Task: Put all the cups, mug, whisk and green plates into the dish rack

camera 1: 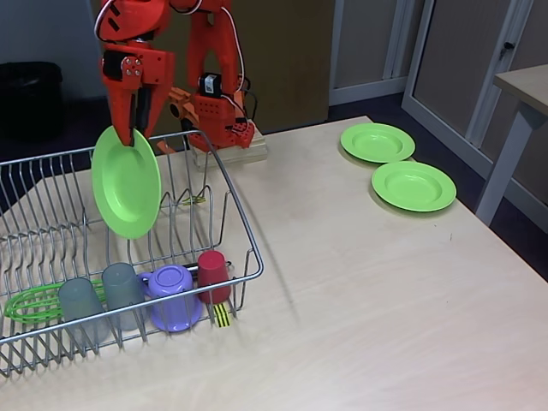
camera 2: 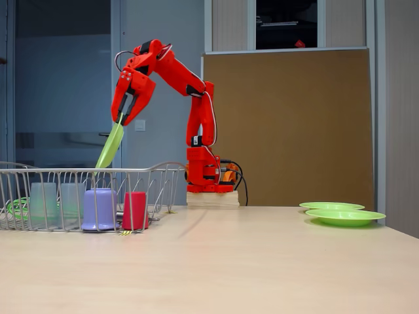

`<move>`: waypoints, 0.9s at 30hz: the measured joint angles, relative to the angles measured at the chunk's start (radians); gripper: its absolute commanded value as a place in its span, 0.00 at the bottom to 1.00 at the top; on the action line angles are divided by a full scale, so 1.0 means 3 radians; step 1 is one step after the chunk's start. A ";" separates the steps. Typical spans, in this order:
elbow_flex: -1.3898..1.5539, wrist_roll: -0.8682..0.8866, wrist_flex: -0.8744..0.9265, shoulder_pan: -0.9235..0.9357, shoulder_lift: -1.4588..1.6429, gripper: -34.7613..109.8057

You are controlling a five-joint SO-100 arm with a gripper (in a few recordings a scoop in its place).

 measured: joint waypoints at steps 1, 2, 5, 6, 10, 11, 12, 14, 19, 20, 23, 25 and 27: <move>0.0010 -0.0026 -0.0031 0.0056 -0.0020 0.24; 0.0015 -0.0056 -0.0051 0.0107 -0.0066 0.24; 0.0015 -0.0133 -0.0061 0.0256 -0.0164 0.24; 0.0015 -0.0143 -0.0092 0.0281 -0.0210 0.24; 0.0041 -0.0205 -0.0148 0.0322 -0.0286 0.24; 0.0046 -0.0205 -0.0169 0.0327 -0.0302 0.24; 0.0066 -0.0205 -0.0184 0.0353 -0.0322 0.24; 0.0123 -0.0256 -0.0245 0.0404 -0.0348 0.24; 0.0307 -0.0353 -0.0368 0.0486 -0.0424 0.24; 0.0348 -0.0373 -0.0394 0.0516 -0.0419 0.24; 0.0430 -0.0460 -0.0470 0.0593 -0.0476 0.24; 0.0455 -0.0516 -0.0486 0.0619 -0.0486 0.24; 0.0481 -0.0578 -0.0501 0.0675 -0.0583 0.24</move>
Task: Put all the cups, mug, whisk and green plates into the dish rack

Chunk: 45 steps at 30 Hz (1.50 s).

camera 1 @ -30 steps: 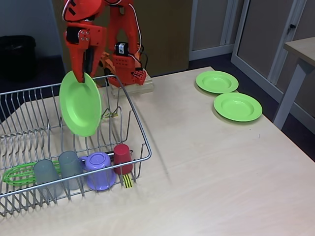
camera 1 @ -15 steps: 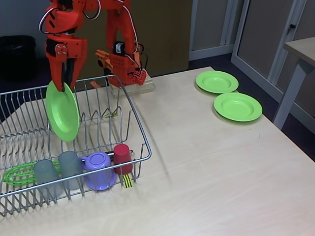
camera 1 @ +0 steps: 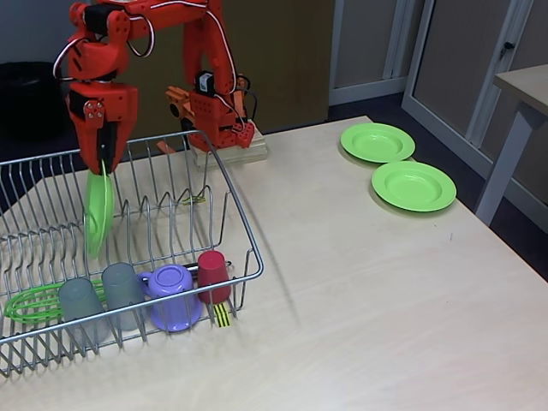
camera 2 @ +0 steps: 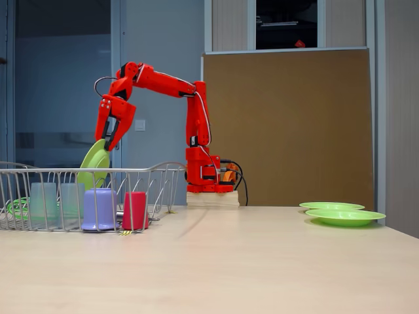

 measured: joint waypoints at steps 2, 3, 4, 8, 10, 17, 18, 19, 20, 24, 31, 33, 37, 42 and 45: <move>0.0000 -0.0061 -0.0031 0.0087 -0.0061 0.24; 0.0000 -0.0112 -0.0046 0.0087 -0.0097 0.24; 0.0000 -0.0133 -0.0046 0.0092 -0.0112 0.24; 0.0000 -0.0373 -0.0128 0.0118 -0.0276 0.26; -0.0010 -0.0527 -0.0102 0.0159 -0.0343 0.29; -0.0102 -0.0828 -0.0020 0.0133 -0.0465 0.34; -0.0102 -0.0844 0.0000 0.0133 -0.0470 0.35; -0.0102 -0.0844 0.0005 0.0133 -0.0476 0.35; -0.0102 -0.0874 0.0010 0.0112 -0.0476 0.35; -0.0153 -0.0905 0.0082 0.0077 -0.0470 0.36; -0.0271 -0.0966 0.0169 0.0020 -0.0470 0.36; -0.0312 -0.0966 0.0189 0.0031 -0.0465 0.35; -0.0368 -0.1053 0.0302 -0.0046 -0.0266 0.36; -0.0435 -0.1115 0.0440 -0.0225 0.0118 0.35; -0.0383 -0.1115 0.0481 -0.0394 0.0399 0.34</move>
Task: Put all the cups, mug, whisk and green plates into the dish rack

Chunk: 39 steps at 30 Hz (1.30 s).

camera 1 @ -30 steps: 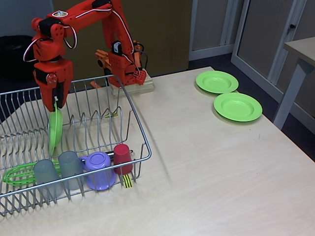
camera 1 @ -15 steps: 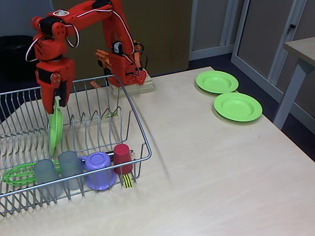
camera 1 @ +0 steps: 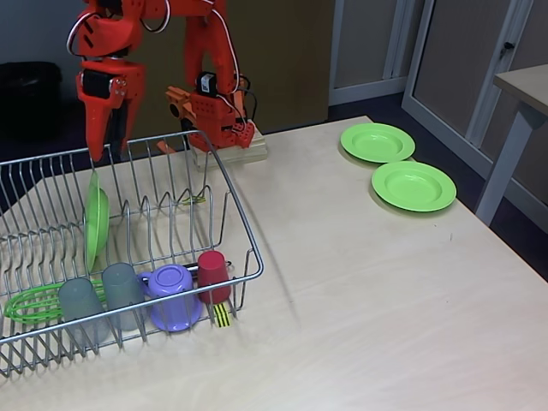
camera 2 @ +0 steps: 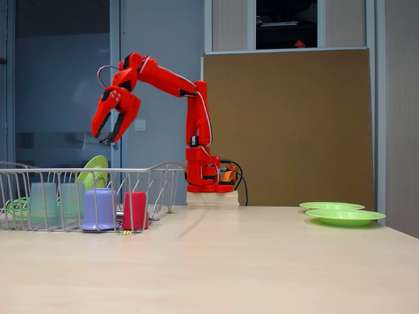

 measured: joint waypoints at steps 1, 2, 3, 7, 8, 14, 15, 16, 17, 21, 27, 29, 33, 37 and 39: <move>0.0072 0.0000 0.0000 -0.0102 0.0123 0.33; 0.0159 0.0020 0.0000 -0.0220 0.0245 0.32; 0.0235 0.0036 0.0000 -0.0363 0.0358 0.32; 0.0695 0.0470 -0.0082 -0.1125 0.0721 0.30; 0.0818 0.0588 -0.0102 -0.1355 0.0777 0.30; 0.1350 0.1785 -0.0481 -0.2761 0.0956 0.24; 0.1442 0.1979 -0.0578 -0.2981 0.0966 0.24; 0.1524 0.2183 -0.0695 -0.3191 0.0961 0.24; 0.1641 0.2383 -0.0798 -0.3400 0.0966 0.24; 0.1882 0.3354 -0.1319 -0.4075 0.0665 0.33; 0.1897 0.4648 -0.2250 -0.4750 -0.0041 0.40; 0.1856 0.4980 -0.2413 -0.4888 -0.0343 0.38; 0.1646 0.5533 -0.2659 -0.5139 -0.0885 0.40; 0.1478 0.5798 -0.2950 -0.5267 -0.1283 0.43; 0.1370 0.5911 -0.3078 -0.5328 -0.1468 0.43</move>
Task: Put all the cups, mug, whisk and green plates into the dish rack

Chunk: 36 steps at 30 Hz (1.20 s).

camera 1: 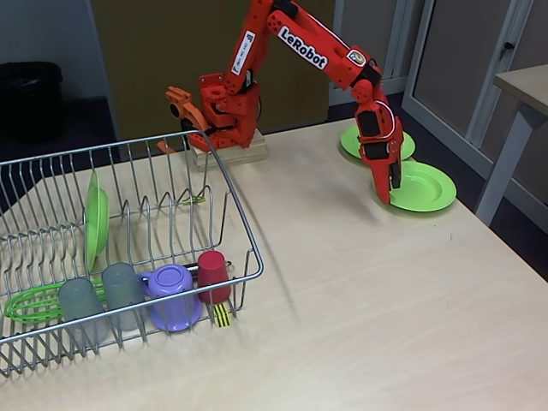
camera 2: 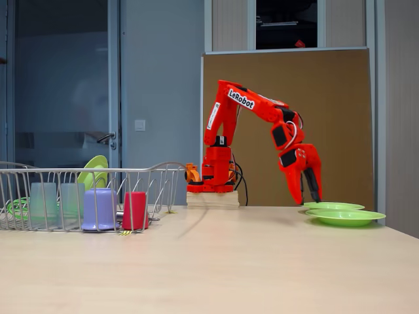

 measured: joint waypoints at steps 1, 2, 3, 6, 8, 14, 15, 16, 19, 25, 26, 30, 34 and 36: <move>-0.0051 0.0031 -0.0056 -0.0026 -0.0072 0.43; -0.0107 0.0077 -0.0123 -0.0051 -0.0138 0.43; -0.0138 0.0123 -0.0179 -0.0072 -0.0194 0.43; -0.0174 0.0251 -0.0348 -0.0082 -0.0343 0.43; -0.0205 0.0327 -0.0440 -0.0107 -0.0394 0.43; -0.0194 0.0460 -0.0706 -0.0194 -0.0516 0.43; -0.0169 0.0470 -0.0762 -0.0184 -0.0511 0.42; -0.0123 0.0470 -0.0828 -0.0179 -0.0506 0.42; 0.0046 0.0470 -0.0987 -0.0189 -0.0516 0.42; 0.0373 0.0430 -0.1396 -0.0189 -0.0511 0.39; 0.0404 0.0414 -0.1421 -0.0184 -0.0506 0.37; 0.0522 0.0414 -0.1483 -0.0118 -0.0476 0.24; 0.0578 0.0430 -0.1370 -0.0051 -0.0327 0.24; 0.0603 0.0281 -0.1253 0.0000 -0.0215 0.24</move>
